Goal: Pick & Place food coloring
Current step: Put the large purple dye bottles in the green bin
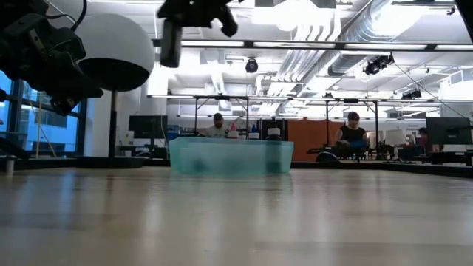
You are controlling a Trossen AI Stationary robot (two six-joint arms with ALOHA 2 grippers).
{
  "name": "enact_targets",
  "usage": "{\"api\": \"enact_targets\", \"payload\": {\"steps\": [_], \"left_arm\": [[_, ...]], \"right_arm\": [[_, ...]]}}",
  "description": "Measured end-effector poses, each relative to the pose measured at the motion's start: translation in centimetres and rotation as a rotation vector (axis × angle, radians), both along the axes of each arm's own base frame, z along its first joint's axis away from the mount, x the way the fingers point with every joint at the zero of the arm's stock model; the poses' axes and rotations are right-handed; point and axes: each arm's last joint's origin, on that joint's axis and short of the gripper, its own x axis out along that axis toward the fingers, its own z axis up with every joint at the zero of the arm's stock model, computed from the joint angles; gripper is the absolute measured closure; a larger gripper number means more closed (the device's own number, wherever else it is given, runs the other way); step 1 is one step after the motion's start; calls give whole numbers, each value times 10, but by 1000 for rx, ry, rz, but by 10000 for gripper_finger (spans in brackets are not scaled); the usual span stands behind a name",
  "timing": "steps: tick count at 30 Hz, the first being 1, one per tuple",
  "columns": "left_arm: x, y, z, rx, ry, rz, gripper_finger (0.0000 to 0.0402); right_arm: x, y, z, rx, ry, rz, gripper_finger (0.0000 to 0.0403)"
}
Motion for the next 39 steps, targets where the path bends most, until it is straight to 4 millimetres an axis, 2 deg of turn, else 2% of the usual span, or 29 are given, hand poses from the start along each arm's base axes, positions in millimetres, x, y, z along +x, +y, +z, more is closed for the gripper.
{"api": "enact_targets", "payload": {"steps": [3, 7, 14, 18, 24, 29, 39], "left_arm": [[0, 0, 0, 0, 1, 0, 401], [0, 0, 0, 0, 0, 0, 401], [0, 0, 0, 0, 1, 0, 401], [0, 0, 0, 0, 0, 0, 401], [0, 0, 0, 0, 0, 0, 401], [0, 0, 0, 0, 1, 0, 401], [0, 0, 0, 0, 1, 0, 401]], "right_arm": [[-7, -15, 10, -18, 1, -88, 288], [-10, -40, 13, -33, 7, -197, 288], [-19, -83, -5, 109, 97, -359, 288], [-24, -97, -17, 169, 109, -410, 288], [-29, -101, -42, 273, 113, -461, 288], [-34, -96, -64, 340, 96, -492, 288], [-35, -90, -80, 347, 68, -465, 288]]}}
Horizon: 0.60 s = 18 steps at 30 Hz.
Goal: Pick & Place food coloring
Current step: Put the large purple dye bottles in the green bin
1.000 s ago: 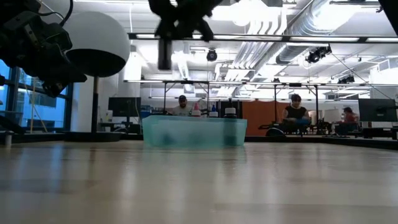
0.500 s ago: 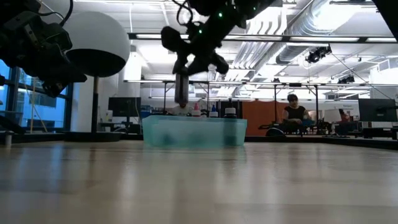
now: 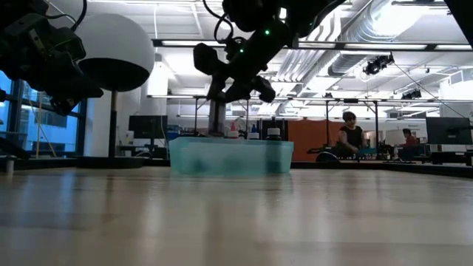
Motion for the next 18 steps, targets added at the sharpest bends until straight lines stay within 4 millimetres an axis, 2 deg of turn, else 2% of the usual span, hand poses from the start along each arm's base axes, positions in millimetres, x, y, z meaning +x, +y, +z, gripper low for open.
{"api": "enact_targets", "payload": {"steps": [7, 12, 18], "left_arm": [[0, 0, 0, 0, 0, 0, 401], [0, 0, 0, 0, -1, 0, 401], [0, 0, 0, 0, 0, -1, 401]], "right_arm": [[3, 7, -3, -52, 25, 30, 288], [8, 13, -15, -125, 78, 38, 288], [16, 16, -34, -116, 90, 57, 288]]}}
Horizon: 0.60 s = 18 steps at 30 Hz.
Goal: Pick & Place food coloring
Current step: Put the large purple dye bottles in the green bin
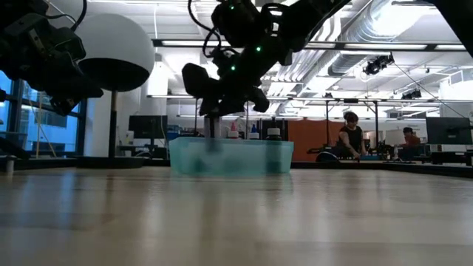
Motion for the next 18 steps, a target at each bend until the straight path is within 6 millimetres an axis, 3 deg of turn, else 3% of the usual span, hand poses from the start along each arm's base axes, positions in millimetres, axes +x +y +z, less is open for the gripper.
{"api": "enact_targets", "payload": {"steps": [10, 18], "left_arm": [[0, 0, 0, 0, 0, 0, 401], [0, 0, 0, 0, -2, 1, 401]], "right_arm": [[-1, 7, -4, -65, 45, -46, 288], [3, 7, -21, -25, 40, -82, 288]]}}
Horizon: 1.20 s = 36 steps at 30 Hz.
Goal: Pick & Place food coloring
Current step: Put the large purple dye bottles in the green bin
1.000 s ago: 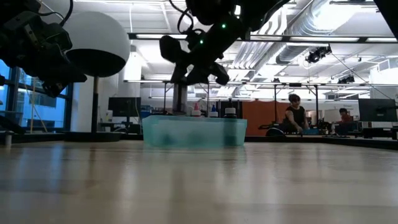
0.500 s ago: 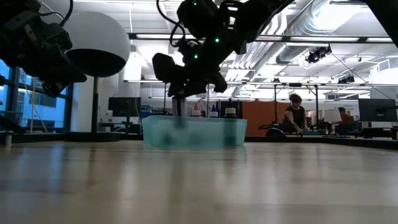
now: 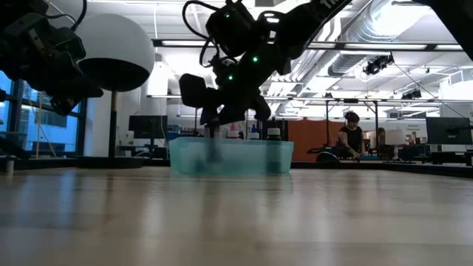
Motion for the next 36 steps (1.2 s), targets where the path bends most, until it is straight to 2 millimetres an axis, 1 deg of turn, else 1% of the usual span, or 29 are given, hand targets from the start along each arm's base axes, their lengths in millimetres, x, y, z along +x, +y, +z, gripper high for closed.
{"api": "enact_targets", "payload": {"steps": [8, 11, 15, 25, 30, 36], "left_arm": [[0, 0, 0, 0, 2, 0, 401], [0, 0, 0, 0, 2, -1, 401], [0, 0, 0, 0, 2, 0, 401], [0, 0, 0, 0, 2, 0, 401], [0, 0, 0, 0, 2, 0, 401], [0, 0, 0, 0, 0, 0, 401]], "right_arm": [[-1, -1, -3, 1, 13, -29, 288], [-2, -1, -5, 35, -3, -42, 288], [-5, -1, -8, 37, 27, -65, 288], [-5, -1, -8, 63, 14, -68, 288], [-2, -2, -19, 89, -7, -86, 288], [0, -3, -23, 92, -34, -106, 288]]}}
